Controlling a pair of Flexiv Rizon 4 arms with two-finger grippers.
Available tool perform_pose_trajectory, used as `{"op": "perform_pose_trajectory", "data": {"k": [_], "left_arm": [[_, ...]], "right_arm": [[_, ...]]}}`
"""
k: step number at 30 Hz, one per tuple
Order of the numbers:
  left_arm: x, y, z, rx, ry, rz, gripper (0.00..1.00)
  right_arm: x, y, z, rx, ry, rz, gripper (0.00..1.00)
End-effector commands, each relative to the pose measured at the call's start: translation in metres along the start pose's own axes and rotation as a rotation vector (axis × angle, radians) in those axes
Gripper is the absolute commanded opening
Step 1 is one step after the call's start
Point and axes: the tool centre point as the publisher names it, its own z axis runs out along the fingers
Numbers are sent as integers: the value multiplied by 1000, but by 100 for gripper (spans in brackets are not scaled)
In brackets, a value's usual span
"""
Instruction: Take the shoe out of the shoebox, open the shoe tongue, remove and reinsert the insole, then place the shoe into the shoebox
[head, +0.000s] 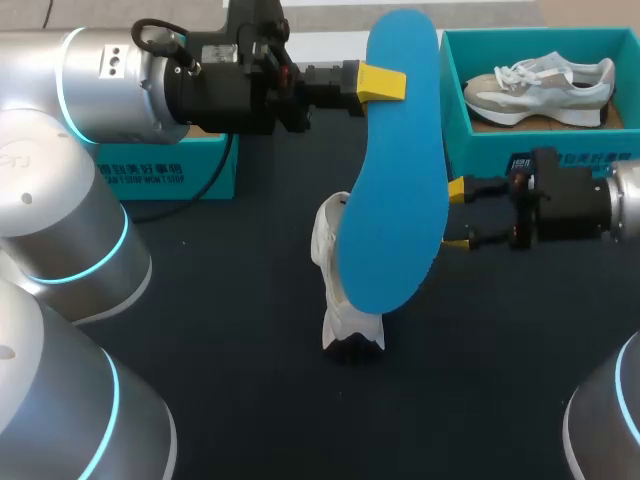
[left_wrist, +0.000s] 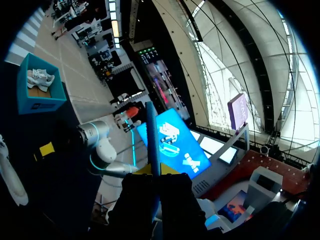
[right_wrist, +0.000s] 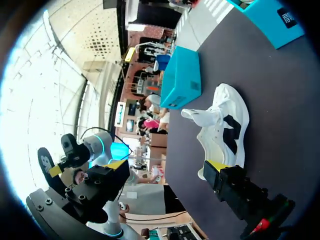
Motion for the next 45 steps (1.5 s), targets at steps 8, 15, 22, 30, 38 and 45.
{"op": "perform_pose_trajectory", "data": {"k": [8, 15, 22, 30, 38, 45], "left_arm": [[-1, 2, 0, 3, 0, 0, 0], [-1, 2, 0, 3, 0, 0, 0], [-1, 2, 0, 3, 0, 0, 0], [-2, 7, 0, 1, 19, 47, 0], [-24, 28, -4, -19, 60, 683, 0], [-31, 22, -14, -47, 12, 1225, 0]], "right_arm": [[2, 2, 0, -6, 5, 1, 100], [2, 2, 0, -6, 5, 1, 100], [2, 2, 0, -6, 5, 1, 100], [2, 2, 0, -6, 5, 1, 100], [2, 2, 0, -6, 5, 1, 100], [2, 2, 0, -6, 5, 1, 100]]}}
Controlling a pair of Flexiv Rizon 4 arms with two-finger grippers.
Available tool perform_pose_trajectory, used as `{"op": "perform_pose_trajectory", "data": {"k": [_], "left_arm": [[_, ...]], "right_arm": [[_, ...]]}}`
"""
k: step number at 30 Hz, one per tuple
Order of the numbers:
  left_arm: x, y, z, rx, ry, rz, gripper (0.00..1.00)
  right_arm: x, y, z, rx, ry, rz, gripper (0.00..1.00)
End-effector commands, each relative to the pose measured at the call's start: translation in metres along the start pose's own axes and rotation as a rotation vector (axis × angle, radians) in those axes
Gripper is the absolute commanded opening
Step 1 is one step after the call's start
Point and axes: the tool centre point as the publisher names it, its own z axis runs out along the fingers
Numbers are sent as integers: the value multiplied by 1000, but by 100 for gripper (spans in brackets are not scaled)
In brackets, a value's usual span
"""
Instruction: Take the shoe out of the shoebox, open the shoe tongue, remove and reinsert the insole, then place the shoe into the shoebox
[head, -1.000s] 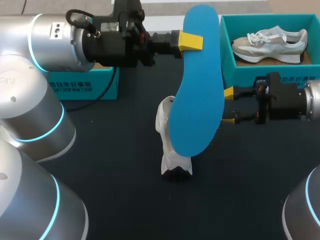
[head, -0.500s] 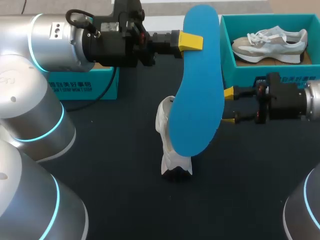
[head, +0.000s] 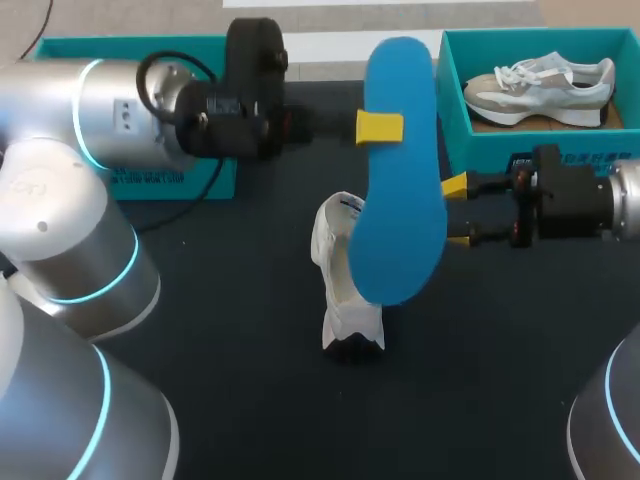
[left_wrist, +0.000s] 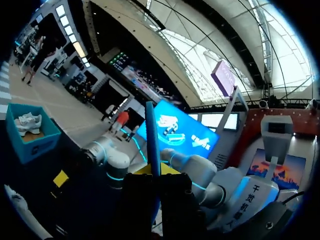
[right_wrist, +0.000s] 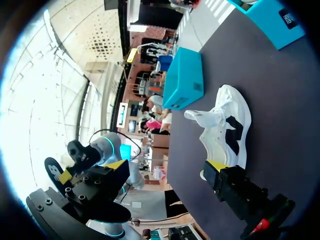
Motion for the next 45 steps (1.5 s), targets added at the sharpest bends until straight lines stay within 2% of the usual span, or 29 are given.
{"op": "perform_pose_trajectory", "data": {"k": [1, 3, 5, 8, 10, 26, 31, 33, 34, 37, 39, 45], "left_arm": [[1, -3, -12, -67, -18, 889, 0], [-2, -6, -17, -72, -28, 1016, 0], [-4, -11, -25, -113, -14, 1225, 0], [-8, -11, -35, -147, -4, 1401, 0], [-10, -6, -41, -142, 1, 1428, 0], [-10, -6, -41, -142, 1, 1428, 0], [-32, 26, -48, -66, 41, 1860, 0], [-42, 34, -51, -34, 36, 1996, 0], [-45, 36, -52, -27, 14, 1991, 0], [-55, 46, -58, 16, 67, 2207, 0], [-62, 49, -61, 0, 53, 2272, 0], [-78, 64, -69, -59, 130, 2607, 0]], "right_arm": [[0, 0, 2, -1, -2, 0, 100], [0, 0, 2, -1, -2, 0, 100], [0, 0, 2, -1, -2, 0, 100], [0, 0, 2, -1, -2, 0, 100], [0, 0, 2, -1, -2, 0, 100], [0, 0, 2, -1, -2, 0, 100], [0, 0, 2, -1, -2, 0, 100], [0, 0, 2, -1, -2, 0, 100], [0, 0, 2, -1, -2, 0, 100], [0, 0, 2, -1, -2, 0, 100], [0, 0, 2, -1, -2, 0, 100], [0, 0, 2, -1, -2, 0, 100]]}}
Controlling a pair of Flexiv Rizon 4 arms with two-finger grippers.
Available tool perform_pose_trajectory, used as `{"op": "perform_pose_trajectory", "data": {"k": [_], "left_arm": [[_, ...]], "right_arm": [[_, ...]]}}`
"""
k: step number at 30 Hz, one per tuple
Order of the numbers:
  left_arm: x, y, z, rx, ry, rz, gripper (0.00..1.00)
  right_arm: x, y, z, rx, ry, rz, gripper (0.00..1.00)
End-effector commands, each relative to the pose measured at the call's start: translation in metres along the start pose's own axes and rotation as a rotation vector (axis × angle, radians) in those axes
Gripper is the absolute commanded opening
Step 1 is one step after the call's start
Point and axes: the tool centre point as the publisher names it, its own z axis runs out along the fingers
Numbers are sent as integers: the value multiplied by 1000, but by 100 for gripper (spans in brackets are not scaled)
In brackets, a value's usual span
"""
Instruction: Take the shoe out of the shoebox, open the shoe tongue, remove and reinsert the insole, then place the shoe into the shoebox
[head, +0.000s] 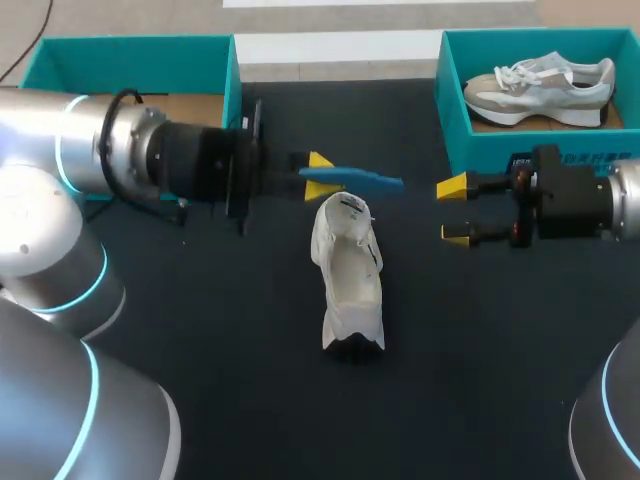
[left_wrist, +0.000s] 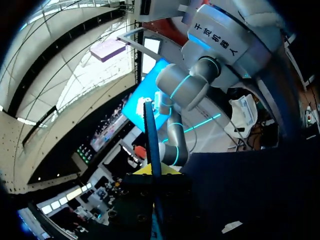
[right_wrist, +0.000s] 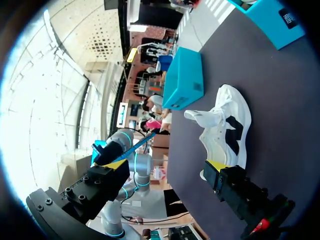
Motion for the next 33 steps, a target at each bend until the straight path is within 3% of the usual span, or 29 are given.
{"op": "perform_pose_trajectory", "data": {"k": [1, 4, 19, 23, 29, 33], "left_arm": [[16, 13, -4, 20, 15, 1194, 0], [23, 24, -6, -26, 9, 1348, 0], [23, 24, -6, -26, 9, 1348, 0], [38, 34, -14, -91, -9, 1278, 0], [53, 43, -31, -148, 54, 1292, 0], [60, 55, -37, -186, 79, 1294, 0]], "right_arm": [[0, 0, 1, -1, -2, 0, 100], [0, 0, 1, -1, -2, 0, 100], [0, 0, 1, -1, -2, 0, 100], [1, 0, 0, -3, 3, 0, 100], [9, 2, -10, -57, -11, 41, 100], [18, 2, -9, -51, -3, 36, 100]]}}
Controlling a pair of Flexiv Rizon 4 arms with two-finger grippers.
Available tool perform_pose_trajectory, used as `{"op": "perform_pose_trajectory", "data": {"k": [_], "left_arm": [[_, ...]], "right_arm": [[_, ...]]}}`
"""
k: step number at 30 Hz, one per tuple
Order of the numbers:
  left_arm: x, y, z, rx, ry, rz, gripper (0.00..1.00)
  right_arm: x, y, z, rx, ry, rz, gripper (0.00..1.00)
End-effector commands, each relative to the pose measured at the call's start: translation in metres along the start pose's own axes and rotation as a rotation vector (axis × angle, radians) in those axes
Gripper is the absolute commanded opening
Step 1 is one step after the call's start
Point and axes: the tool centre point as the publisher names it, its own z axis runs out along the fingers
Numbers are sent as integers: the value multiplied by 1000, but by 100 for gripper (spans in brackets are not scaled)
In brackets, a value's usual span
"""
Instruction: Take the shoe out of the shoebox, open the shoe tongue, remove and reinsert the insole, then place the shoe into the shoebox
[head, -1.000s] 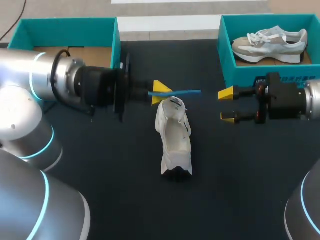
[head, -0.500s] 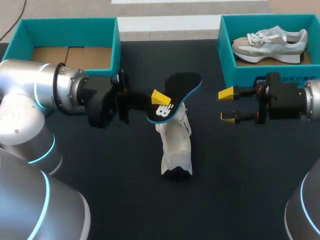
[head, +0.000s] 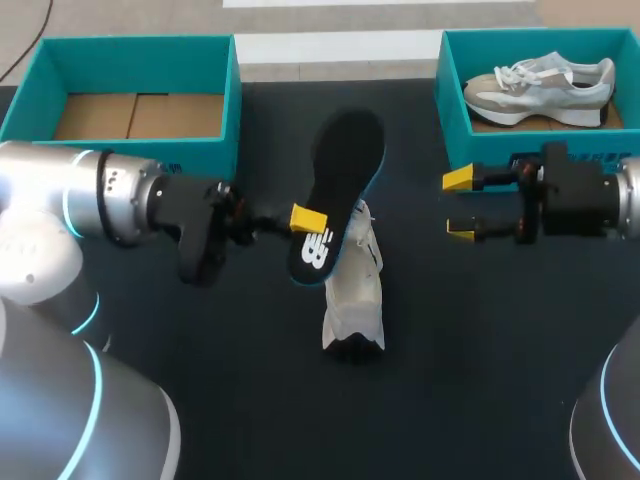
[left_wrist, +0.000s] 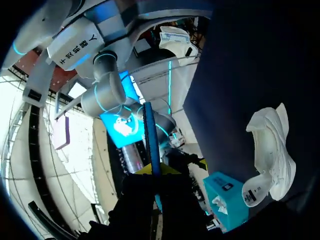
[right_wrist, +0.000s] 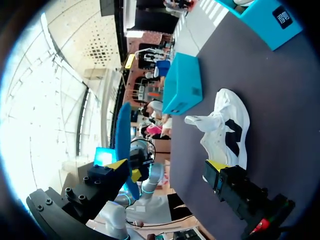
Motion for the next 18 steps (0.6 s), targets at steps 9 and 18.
{"op": "perform_pose_trajectory", "data": {"k": [9, 18], "left_arm": [[23, -14, 2, -120, 96, 134, 0], [28, -18, 22, -129, 98, 106, 0]], "right_arm": [[26, -10, 28, 82, -48, -22, 100], [31, -14, 46, 113, -54, -32, 100]]}}
